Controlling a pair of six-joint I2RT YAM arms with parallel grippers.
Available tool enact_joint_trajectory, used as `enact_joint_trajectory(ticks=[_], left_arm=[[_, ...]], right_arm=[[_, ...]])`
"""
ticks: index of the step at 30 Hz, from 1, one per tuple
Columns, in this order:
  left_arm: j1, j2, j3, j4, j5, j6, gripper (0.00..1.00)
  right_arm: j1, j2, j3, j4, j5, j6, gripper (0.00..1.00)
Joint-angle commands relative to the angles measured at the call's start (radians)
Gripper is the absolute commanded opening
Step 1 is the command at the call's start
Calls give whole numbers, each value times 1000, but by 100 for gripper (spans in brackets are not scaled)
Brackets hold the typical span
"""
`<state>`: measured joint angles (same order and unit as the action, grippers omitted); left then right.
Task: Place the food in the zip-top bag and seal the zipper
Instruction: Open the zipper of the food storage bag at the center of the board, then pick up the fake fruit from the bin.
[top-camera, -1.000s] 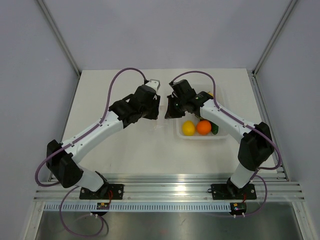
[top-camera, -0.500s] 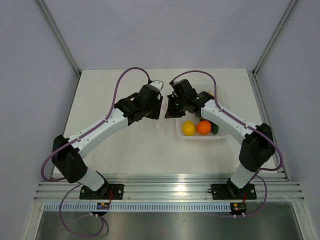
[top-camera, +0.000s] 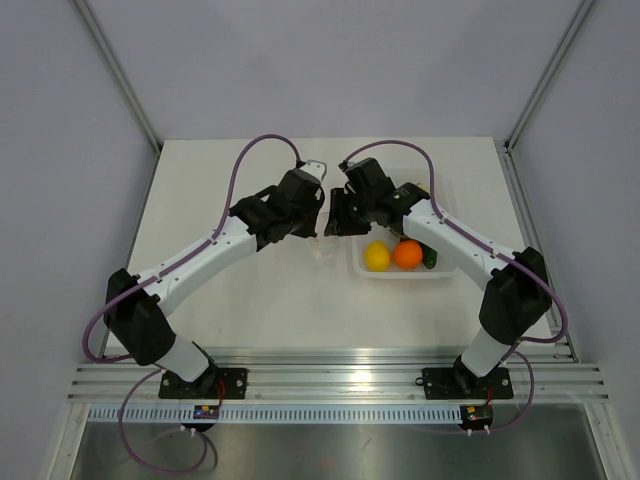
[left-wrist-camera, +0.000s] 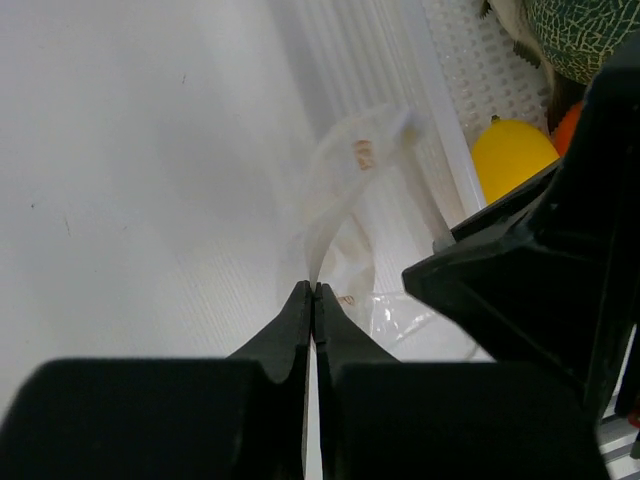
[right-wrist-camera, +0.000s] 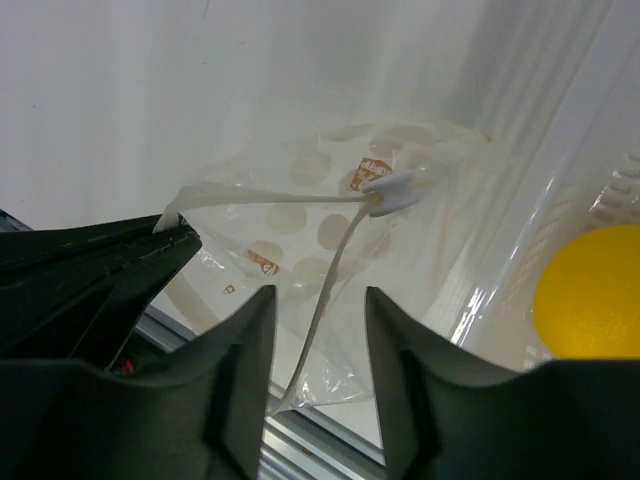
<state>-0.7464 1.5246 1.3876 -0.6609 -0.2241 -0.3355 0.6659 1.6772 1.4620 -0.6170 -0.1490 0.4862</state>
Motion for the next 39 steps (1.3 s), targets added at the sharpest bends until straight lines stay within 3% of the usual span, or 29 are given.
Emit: enact_joint_trajectory(ticks=[1, 3, 7, 13, 23, 29, 39], left_arm=[[-5, -20, 24, 1, -53, -10, 0], [-5, -21, 21, -17, -86, -10, 0], [-5, -20, 30, -54, -139, -7, 0], [-5, -14, 63, -121, -228, -23, 0], [-56, 58, 160, -230, -412, -72, 0], [-114, 183, 221, -287, -546, -118, 0], [-114, 166, 195, -249, -506, -119, 0]], right_arm=[[14, -71, -2, 37, 15, -12, 49], [14, -114, -9, 54, 37, -9, 69], [14, -235, -55, 129, 115, 9, 78], [-17, -275, -77, 33, 325, -15, 80], [-78, -111, -184, 10, 307, -69, 86], [-89, -21, -201, 23, 298, -60, 89], [-88, -20, -249, 14, 339, -70, 89]])
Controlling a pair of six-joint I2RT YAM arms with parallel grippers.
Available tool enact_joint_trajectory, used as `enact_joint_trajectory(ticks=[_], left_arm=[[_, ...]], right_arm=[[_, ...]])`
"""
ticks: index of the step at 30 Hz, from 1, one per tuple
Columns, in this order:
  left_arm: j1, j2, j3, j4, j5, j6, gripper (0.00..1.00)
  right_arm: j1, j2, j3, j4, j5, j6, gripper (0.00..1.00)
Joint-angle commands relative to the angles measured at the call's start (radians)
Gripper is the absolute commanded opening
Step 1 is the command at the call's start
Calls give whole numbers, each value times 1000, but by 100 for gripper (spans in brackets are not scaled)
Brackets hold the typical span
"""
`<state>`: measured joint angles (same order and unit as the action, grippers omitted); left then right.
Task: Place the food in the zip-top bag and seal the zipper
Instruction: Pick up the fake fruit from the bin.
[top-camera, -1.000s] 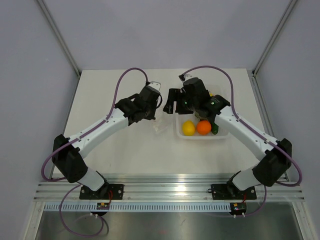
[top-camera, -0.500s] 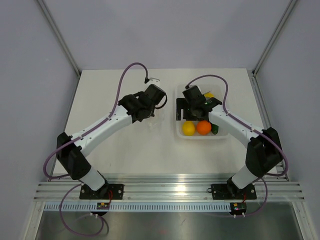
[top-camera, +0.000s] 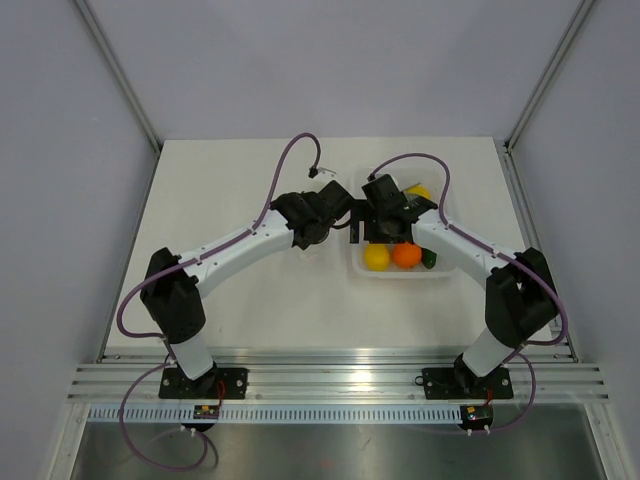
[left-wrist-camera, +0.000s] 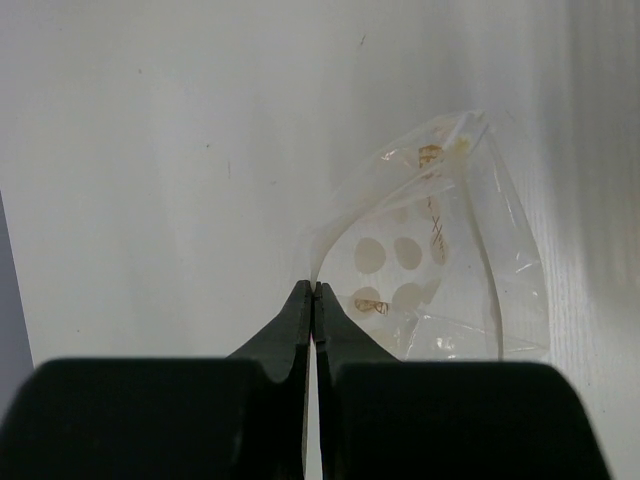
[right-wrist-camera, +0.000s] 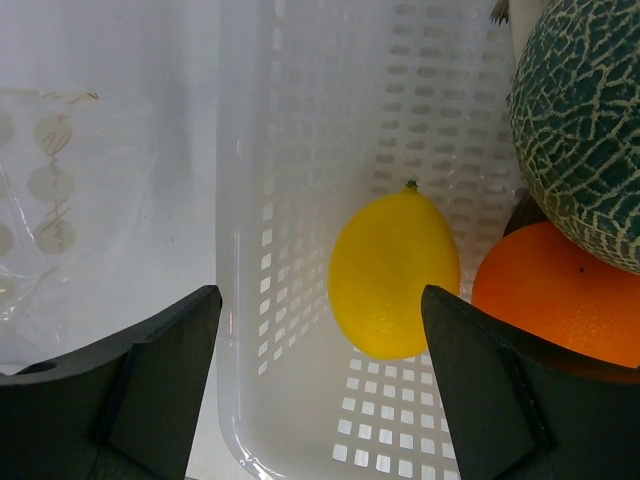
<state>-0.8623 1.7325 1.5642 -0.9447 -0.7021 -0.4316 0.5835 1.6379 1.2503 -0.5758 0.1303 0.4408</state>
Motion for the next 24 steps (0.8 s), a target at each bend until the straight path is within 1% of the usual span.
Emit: enact_joint_trajectory(ticks=[1, 8, 14, 18, 20, 24], left_arm=[[0, -45, 13, 44, -20, -21, 0], [2, -50, -3, 50, -11, -21, 0], [2, -56, -4, 50, -10, -22, 0], [2, -56, -4, 49, -13, -19, 0], [2, -56, -4, 47, -17, -18, 0], [2, -56, -1, 44, -17, -21, 0]], right_arm=[[-7, 16, -41, -25, 69, -17, 88], [-5, -62, -107, -7, 124, 18, 72], [-5, -148, -140, 5, 164, 47, 69], [-5, -242, -173, 53, 147, 56, 69], [-5, -272, -167, 47, 150, 55, 68], [-7, -277, -169, 18, 180, 35, 70]])
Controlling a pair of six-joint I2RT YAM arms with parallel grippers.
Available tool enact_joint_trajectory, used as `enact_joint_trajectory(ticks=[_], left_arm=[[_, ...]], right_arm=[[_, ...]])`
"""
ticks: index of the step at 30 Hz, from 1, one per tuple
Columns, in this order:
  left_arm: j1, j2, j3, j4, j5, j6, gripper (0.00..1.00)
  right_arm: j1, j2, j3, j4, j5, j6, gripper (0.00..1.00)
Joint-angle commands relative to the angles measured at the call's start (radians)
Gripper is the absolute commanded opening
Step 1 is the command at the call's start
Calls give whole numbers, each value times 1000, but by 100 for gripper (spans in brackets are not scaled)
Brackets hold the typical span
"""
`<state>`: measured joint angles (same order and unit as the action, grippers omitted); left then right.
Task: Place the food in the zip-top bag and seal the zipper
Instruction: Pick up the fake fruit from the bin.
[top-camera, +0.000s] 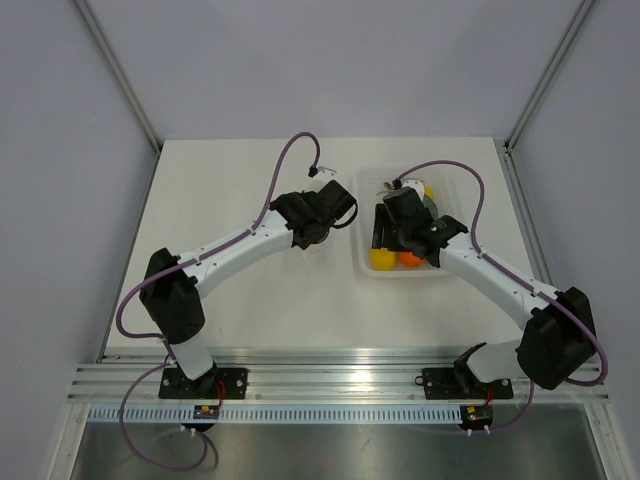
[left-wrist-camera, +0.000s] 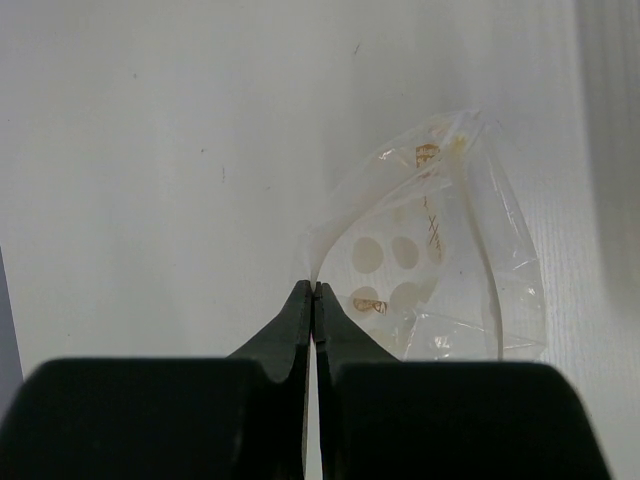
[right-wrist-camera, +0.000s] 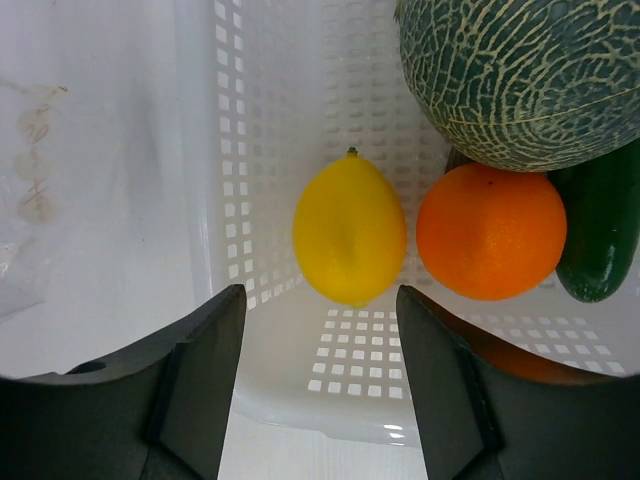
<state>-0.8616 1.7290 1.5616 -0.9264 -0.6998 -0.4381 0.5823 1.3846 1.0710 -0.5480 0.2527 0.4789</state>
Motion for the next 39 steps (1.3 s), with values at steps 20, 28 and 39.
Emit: enact_joint_trajectory(ticks=[20, 28, 39], left_arm=[[-1, -62, -2, 21, 23, -16, 0], [-1, -65, 0, 24, 51, -21, 0], [-8, -16, 70, 23, 129, -47, 0]], right_arm=[[-39, 234, -28, 111, -82, -19, 76], [-39, 116, -34, 68, -29, -33, 41], [-38, -229, -52, 71, -150, -85, 41]])
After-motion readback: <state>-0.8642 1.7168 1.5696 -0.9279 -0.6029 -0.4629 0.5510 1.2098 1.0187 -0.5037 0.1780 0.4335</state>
